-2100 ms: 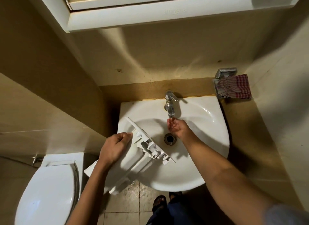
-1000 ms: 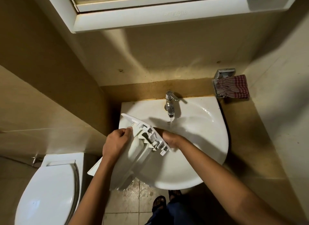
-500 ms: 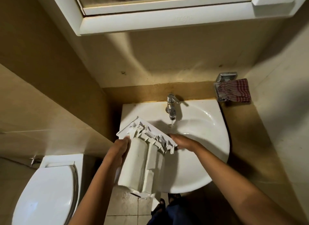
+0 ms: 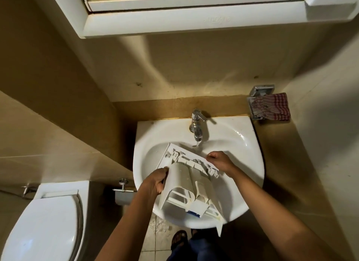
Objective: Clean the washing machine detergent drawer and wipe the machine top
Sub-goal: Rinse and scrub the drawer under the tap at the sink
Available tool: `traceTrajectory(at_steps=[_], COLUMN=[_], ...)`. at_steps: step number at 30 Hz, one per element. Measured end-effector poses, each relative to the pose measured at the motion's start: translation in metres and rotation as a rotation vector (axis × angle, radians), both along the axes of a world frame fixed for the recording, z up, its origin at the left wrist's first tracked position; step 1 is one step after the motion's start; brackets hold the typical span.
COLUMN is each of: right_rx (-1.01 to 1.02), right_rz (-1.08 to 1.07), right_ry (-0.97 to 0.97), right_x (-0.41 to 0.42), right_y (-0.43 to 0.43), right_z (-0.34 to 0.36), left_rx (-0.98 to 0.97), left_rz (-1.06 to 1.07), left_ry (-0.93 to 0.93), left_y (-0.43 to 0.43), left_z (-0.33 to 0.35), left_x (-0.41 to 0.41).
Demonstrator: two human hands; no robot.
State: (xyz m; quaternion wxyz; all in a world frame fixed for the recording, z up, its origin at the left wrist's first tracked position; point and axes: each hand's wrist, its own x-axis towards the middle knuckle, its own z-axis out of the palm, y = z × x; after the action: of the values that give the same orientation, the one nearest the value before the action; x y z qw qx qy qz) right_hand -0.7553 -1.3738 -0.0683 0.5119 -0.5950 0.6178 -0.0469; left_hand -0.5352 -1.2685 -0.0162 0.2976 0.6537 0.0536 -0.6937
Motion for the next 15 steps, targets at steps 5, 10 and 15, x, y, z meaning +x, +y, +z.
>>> traceTrajectory(at_steps=[5, 10, 15], right_rx=[-0.087, -0.156, -0.180], right_rz=[-0.068, -0.134, -0.144], right_ry=[0.062, 0.097, 0.190], right_x=[-0.014, -0.024, -0.025], right_y=[-0.011, -0.019, -0.026], right_z=[-0.004, -0.001, -0.001], left_rx=[0.026, 0.000, -0.012], left_rz=[-0.055, -0.123, -0.141], left_ry=[0.006, 0.074, 0.108], left_y=[-0.018, -0.030, -0.039], left_z=[-0.022, -0.027, -0.027], left_x=[-0.015, -0.024, -0.030])
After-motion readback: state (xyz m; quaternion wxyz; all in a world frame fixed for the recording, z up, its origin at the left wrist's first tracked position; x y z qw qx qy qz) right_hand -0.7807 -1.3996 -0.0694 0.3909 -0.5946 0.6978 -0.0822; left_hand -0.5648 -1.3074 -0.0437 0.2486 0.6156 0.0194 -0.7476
